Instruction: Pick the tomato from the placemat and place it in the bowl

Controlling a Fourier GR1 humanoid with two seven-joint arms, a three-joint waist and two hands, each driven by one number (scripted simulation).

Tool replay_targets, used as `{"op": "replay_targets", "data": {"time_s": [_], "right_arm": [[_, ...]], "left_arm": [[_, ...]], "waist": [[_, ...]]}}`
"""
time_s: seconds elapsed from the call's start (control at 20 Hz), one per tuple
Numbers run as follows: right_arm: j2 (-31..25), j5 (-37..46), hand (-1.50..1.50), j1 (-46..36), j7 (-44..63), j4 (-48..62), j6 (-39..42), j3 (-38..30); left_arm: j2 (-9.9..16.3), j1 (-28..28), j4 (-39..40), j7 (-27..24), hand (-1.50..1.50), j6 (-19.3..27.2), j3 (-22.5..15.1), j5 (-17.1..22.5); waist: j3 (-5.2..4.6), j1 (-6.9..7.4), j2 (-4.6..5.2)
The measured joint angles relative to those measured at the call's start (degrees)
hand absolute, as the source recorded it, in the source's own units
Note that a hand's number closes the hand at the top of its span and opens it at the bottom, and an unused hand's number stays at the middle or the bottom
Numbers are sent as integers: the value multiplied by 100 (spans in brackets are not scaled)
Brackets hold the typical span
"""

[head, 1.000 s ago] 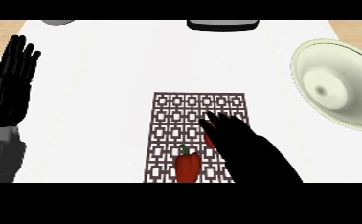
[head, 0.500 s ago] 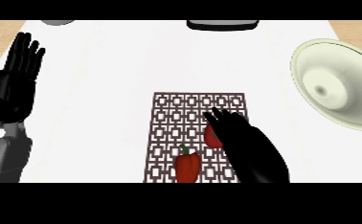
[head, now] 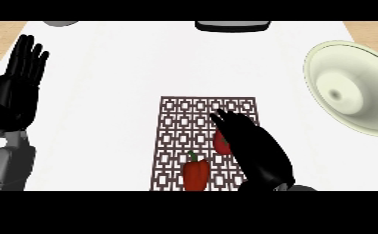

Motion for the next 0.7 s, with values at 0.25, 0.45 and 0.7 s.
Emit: {"op": "replay_targets", "data": {"time_s": [0.25,0.45,0.7], "right_arm": [[-7,287,-150,83,-397,366,-152,-40],[108,515,-150,130,-583,690,-285,-26],[283,724,-150,104,-815,1141,-450,-105]], "left_arm": [[-49,-54,147,-114,0,-112,117,-83],[-31,-67,203,-108,0,-244,254,-52],[-159,-44,182,-114,0,-231,231,-194]], "waist": [[-1,-4,1],[-1,-3,1],[0,-2,2]]}}
